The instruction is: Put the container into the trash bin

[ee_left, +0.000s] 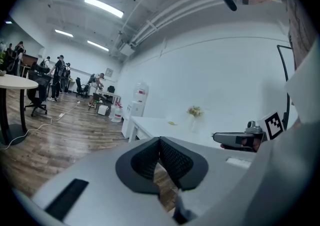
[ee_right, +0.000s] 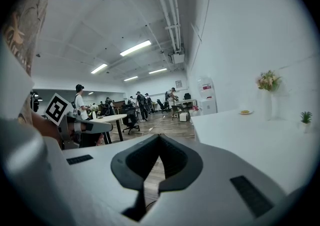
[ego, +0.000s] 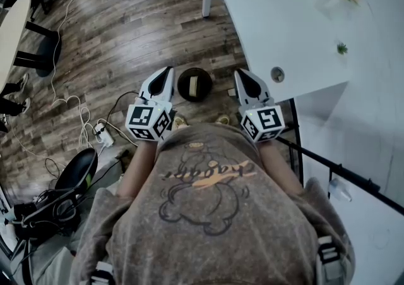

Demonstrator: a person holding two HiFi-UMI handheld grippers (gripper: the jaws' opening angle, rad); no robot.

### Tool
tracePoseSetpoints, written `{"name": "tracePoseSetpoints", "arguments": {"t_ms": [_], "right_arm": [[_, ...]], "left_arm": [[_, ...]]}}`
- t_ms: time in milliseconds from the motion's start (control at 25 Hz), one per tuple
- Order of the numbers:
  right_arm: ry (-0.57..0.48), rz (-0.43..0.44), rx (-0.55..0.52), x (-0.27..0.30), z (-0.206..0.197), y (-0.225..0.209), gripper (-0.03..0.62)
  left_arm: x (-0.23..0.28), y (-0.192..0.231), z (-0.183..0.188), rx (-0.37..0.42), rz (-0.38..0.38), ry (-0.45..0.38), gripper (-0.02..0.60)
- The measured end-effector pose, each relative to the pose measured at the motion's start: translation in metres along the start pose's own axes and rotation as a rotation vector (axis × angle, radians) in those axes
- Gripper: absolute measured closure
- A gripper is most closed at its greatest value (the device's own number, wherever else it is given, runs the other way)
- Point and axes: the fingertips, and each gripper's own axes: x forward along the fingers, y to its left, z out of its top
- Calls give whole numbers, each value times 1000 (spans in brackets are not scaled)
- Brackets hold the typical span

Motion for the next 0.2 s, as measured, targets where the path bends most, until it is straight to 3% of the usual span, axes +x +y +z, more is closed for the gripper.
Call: {"name": "tracePoseSetpoints", "arguments": {"t_ms": [200], "right_arm": [[4, 4, 3, -3, -2, 0, 603]], "left_arm": [[-1, -2, -3, -6, -1, 8, 577]]}}
